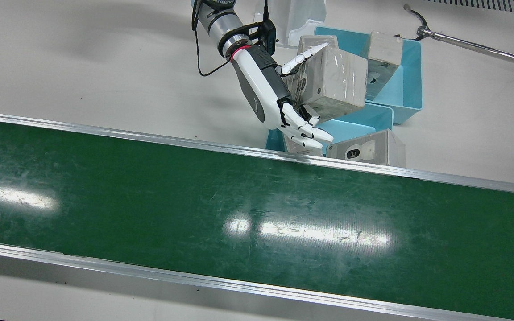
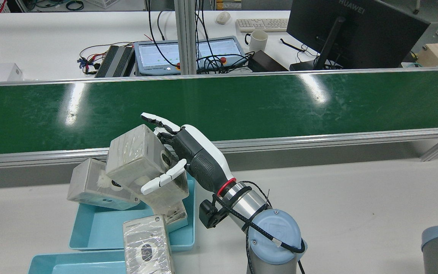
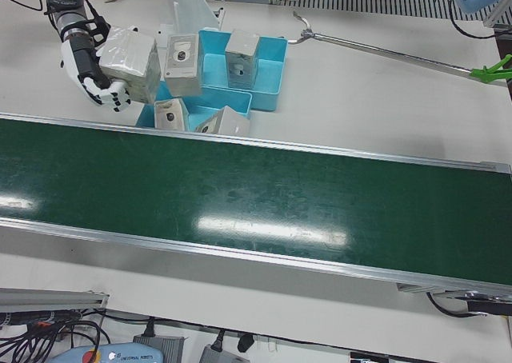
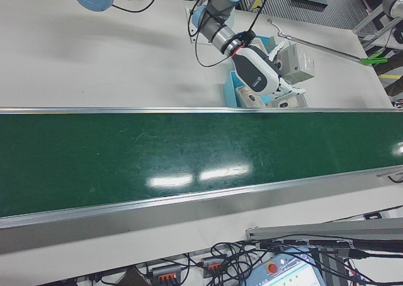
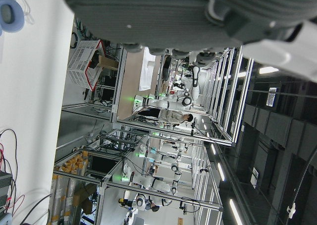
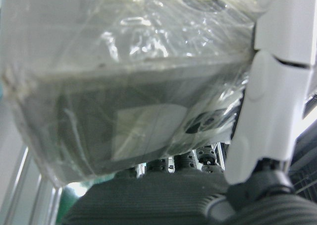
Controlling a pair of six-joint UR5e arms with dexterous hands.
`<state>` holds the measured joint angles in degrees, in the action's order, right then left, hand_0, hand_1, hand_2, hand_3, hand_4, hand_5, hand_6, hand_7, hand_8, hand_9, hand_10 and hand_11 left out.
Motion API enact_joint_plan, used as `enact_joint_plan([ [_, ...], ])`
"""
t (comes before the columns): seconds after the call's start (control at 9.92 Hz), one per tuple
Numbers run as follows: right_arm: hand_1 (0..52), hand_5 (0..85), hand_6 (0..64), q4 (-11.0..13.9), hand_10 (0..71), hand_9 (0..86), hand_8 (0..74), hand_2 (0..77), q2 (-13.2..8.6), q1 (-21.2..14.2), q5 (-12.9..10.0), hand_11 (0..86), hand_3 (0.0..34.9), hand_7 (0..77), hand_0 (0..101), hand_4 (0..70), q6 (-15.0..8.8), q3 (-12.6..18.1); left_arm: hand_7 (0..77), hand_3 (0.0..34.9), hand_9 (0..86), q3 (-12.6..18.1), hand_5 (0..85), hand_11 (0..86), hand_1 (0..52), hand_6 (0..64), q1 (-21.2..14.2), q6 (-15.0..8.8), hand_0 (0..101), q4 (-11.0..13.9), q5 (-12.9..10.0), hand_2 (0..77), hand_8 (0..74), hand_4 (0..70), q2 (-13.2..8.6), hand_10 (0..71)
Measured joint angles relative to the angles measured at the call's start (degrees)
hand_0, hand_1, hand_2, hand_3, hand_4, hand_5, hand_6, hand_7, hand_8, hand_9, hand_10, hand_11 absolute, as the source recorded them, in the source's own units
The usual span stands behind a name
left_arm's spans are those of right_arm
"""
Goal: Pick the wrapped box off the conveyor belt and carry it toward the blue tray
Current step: 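Lift the box off the belt and carry it toward the blue tray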
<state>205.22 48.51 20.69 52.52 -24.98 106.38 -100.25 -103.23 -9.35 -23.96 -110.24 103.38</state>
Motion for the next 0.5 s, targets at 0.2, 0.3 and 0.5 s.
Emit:
enact_joint_plan([
  [0.2, 15.8, 8.7, 12.0, 0.09, 0.0, 0.5, 15.8, 9.8, 0.17, -0.88, 0.25, 1.6, 0.0, 76.9, 46, 4.4, -0.05, -0.44, 0.5, 0.0, 0.5, 0.0, 1.1, 0.5, 0.0, 0.5, 0.0, 0.0, 0, 0.0, 0.0, 1.1, 0.5, 0.0, 0.0, 0.5],
  [0.3, 7.1, 2.2, 0.0, 0.07, 0.0, 1.1, 0.0, 4.4, 0.13, -1.05, 0.72, 0.5, 0.2, 8.2, 46, 5.4, -0.04, -0.62, 0.5, 0.0, 0.5, 0.0, 1.1, 0.5, 0.0, 0.5, 0.0, 0.0, 0, 0.0, 0.0, 1.1, 0.5, 0.0, 0.0, 0.5],
  [0.5, 6.0, 1.6, 1.1, 0.18, 0.0, 1.1, 0.0, 1.6, 0.09, -0.81, 1.76, 0.5, 2.0, 4.4, 43, 4.4, 0.14, 0.07, 0.5, 0.0, 0.5, 0.0, 1.1, 0.5, 0.0, 0.5, 0.0, 0.0, 0, 0.0, 0.0, 1.1, 1.1, 0.0, 0.0, 0.5],
])
